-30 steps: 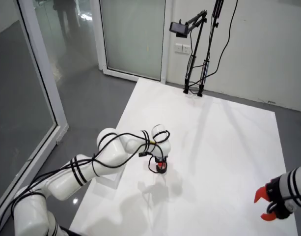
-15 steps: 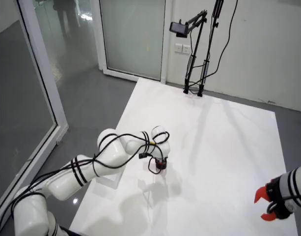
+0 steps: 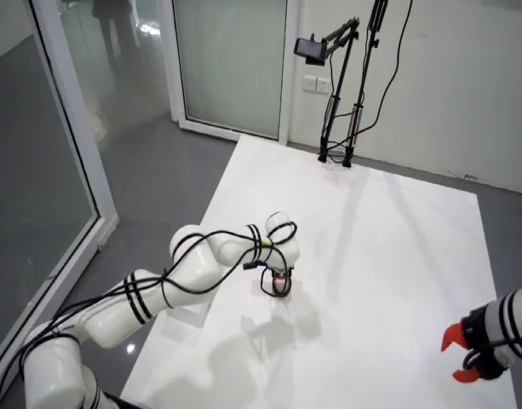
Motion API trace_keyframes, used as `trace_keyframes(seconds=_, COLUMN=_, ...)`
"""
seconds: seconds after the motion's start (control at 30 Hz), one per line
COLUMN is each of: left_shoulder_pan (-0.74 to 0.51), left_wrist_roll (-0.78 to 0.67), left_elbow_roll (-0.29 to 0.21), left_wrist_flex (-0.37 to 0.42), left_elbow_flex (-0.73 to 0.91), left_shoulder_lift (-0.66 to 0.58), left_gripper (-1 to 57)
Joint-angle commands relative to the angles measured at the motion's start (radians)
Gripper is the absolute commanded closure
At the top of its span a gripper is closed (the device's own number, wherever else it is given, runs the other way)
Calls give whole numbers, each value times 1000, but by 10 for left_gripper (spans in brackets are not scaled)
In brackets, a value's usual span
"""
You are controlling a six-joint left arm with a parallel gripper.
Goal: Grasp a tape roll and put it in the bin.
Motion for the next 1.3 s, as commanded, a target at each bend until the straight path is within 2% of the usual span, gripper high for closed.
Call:
trace_keyframes(seconds=0.03, left_shoulder_pan=0, left_wrist_roll=110, left_elbow_roll=-3, left_wrist_flex=221, left_elbow_flex=-210, left_shoulder_lift=-23, left_gripper=571)
trace_keyframes(seconds=0.13, left_shoulder_pan=19, left_wrist_roll=104, left_elbow_roll=-24, left_wrist_flex=230, left_elbow_flex=-141, left_shoulder_lift=-76, left_gripper=571)
trace_keyframes(seconds=0.33, left_shoulder_pan=66, left_wrist_roll=38, left_elbow_roll=-70, left_wrist_flex=233, left_elbow_flex=106, left_shoulder_lift=-237, left_gripper=571)
trace_keyframes(seconds=0.6, left_shoulder_pan=154, left_wrist_roll=-73, left_elbow_roll=-76, left_wrist_flex=235, left_elbow_flex=483, left_shoulder_lift=-546, left_gripper=571)
trace_keyframes(seconds=0.87, left_shoulder_pan=215, left_wrist_roll=-123, left_elbow_roll=-75, left_wrist_flex=235, left_elbow_flex=802, left_shoulder_lift=-832, left_gripper=571)
trace_keyframes(seconds=1.1, left_shoulder_pan=253, left_wrist_roll=-151, left_elbow_roll=-81, left_wrist_flex=235, left_elbow_flex=981, left_shoulder_lift=-959, left_gripper=571)
trace_keyframes(seconds=1.3, left_shoulder_pan=290, left_wrist_roll=-174, left_elbow_roll=-83, left_wrist_flex=242, left_elbow_flex=1001, left_shoulder_lift=-974, left_gripper=572)
